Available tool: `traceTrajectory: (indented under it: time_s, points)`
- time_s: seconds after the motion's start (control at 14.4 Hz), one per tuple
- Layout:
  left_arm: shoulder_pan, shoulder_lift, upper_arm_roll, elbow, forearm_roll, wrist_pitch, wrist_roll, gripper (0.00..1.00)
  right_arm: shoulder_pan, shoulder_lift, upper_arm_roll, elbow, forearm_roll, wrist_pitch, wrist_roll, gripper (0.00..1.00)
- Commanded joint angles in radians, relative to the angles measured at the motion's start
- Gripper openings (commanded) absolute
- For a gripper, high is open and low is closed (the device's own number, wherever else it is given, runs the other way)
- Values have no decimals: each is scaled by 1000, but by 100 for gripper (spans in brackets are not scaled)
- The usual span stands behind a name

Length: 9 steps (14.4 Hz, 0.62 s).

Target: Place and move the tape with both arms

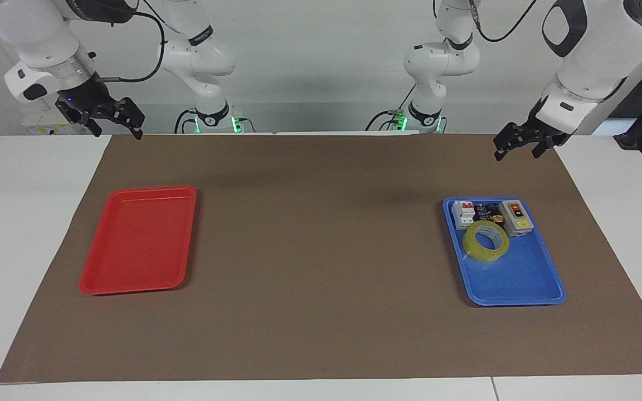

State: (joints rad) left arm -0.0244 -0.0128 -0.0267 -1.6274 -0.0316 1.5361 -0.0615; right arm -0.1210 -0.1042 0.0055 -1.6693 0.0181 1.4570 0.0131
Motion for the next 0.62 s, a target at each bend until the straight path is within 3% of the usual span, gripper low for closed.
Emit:
traceTrajectory:
  time_s: [0.0,0.56]
  points:
    - [-5,-26,5,-25,-8,-5,-11,100,-6,-3,2,6,16,-9,-19,100]
    - [-5,-26,5,-25,-8,-5,-11,100,-6,-6,2,2,16,-12,-15,100]
